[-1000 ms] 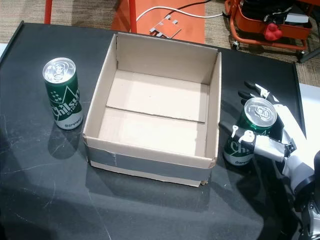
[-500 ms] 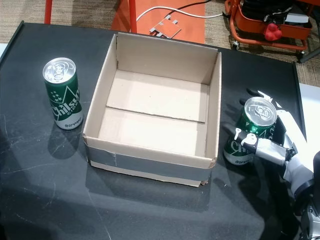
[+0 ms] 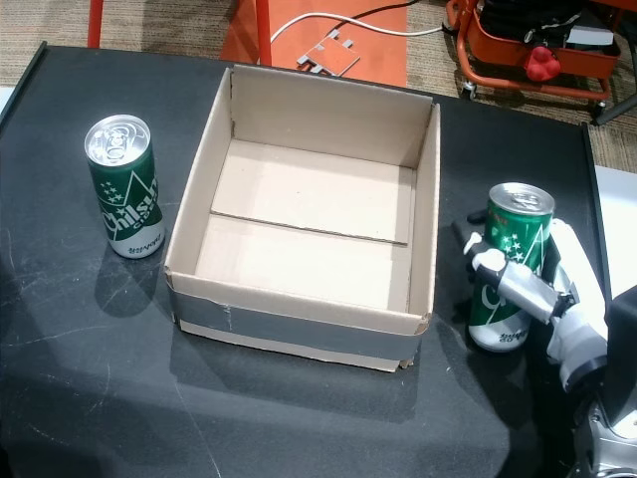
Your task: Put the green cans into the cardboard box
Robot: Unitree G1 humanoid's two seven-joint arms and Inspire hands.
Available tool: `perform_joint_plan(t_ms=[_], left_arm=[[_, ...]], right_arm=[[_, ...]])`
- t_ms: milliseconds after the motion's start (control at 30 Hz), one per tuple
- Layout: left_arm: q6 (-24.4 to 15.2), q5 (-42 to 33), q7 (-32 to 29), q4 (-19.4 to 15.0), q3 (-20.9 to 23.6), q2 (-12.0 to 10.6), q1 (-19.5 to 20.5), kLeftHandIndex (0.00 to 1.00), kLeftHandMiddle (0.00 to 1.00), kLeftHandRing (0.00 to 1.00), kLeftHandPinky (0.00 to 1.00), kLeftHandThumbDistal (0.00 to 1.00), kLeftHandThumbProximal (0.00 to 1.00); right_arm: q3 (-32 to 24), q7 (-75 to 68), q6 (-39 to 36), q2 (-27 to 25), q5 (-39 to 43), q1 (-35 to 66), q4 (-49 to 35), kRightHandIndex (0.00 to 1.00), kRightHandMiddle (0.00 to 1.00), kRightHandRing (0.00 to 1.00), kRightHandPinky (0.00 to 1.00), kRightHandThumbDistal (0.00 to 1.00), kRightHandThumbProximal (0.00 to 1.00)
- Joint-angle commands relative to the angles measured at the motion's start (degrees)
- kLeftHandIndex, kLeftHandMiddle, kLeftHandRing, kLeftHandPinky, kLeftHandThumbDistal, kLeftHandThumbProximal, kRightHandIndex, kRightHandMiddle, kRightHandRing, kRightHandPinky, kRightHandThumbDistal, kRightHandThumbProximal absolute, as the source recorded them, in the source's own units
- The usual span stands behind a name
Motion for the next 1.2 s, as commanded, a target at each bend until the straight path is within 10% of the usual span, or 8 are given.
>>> perform_joint_plan(t_ms=[0,300,500,767,1000,1167], left_arm=[[0.6,-0.2,-0.3,-0.6,0.0,0.7,-0.2,0.97,0.97,1.00,1.00,0.68,0.56],[0.5,-0.4,0.0,-0.5,0.2,0.2,-0.2,0.97,0.97,1.00,1.00,0.70,0.59],[-0.7,0.6,-0.4,-0.5,-0.5,-0.5,-0.3,0.97,0.97,1.00,1.00,0.74,0.61],[-1.2,1.2,-0.2,-0.3,-1.2,-1.5,0.0,0.97,0.97,1.00,1.00,0.73,0.68],[-1.7,1.7,0.2,0.0,-1.4,-1.6,0.2,0.98,0.97,1.00,1.00,0.79,0.65],[-1.5,1.6,0.0,0.0,-1.7,-1.8,0.2,0.98,0.97,1.00,1.00,0.77,0.63]], right_arm=[[0.8,-2.2,0.1,0.2,-1.1,-0.4,0.6,0.19,0.18,0.20,0.27,0.00,0.18],[1.3,-3.8,0.6,0.7,-1.9,-0.9,0.7,0.20,0.18,0.19,0.26,0.05,0.32],[-1.2,-1.3,0.0,0.4,1.1,-1.4,0.5,0.16,0.15,0.16,0.25,0.00,0.22],[-3.3,1.2,-6.4,-3.8,2.1,-7.0,-1.0,0.00,0.00,0.05,0.21,0.23,0.25],[-1.6,0.5,-14.7,-7.6,-0.6,-14.0,-3.0,0.00,0.00,0.04,0.22,0.22,0.16],[0.0,0.6,-15.8,-8.9,-1.7,-19.4,-3.8,0.00,0.00,0.03,0.19,0.41,0.35]])
